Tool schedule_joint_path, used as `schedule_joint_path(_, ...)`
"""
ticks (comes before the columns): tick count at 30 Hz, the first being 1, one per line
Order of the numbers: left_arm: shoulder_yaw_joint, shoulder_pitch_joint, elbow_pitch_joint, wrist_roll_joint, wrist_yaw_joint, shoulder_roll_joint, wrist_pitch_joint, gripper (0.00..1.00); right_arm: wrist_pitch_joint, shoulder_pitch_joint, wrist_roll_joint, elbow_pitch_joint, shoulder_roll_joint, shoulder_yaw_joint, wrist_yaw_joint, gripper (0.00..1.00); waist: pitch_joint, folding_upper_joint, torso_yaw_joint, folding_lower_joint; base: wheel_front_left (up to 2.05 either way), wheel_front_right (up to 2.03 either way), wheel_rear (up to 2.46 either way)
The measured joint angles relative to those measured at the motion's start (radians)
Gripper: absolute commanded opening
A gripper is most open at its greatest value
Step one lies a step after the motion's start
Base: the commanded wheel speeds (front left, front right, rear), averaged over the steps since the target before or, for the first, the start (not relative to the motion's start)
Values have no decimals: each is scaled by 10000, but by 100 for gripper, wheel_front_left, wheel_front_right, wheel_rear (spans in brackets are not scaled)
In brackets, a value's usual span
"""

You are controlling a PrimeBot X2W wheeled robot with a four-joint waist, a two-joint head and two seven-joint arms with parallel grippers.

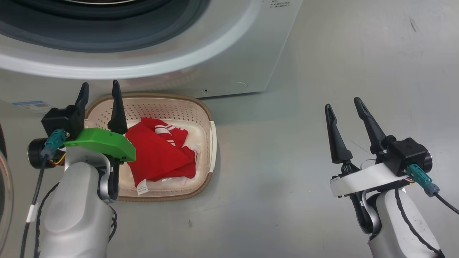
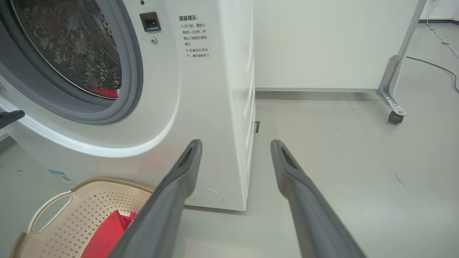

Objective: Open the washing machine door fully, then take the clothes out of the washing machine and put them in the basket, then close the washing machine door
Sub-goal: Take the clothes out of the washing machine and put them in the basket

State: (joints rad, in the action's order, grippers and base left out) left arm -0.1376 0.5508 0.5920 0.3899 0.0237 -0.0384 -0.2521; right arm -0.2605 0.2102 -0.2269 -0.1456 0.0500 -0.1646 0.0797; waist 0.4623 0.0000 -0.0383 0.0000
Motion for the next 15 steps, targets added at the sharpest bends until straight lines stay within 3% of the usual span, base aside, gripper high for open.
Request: schedule_joint_path(15, -2, -1442, -2477, -809, 0, 19, -2, 100, 0, -754, 196, -65, -10, 134, 0, 100, -1641, 0, 539, 0, 0, 0, 0)
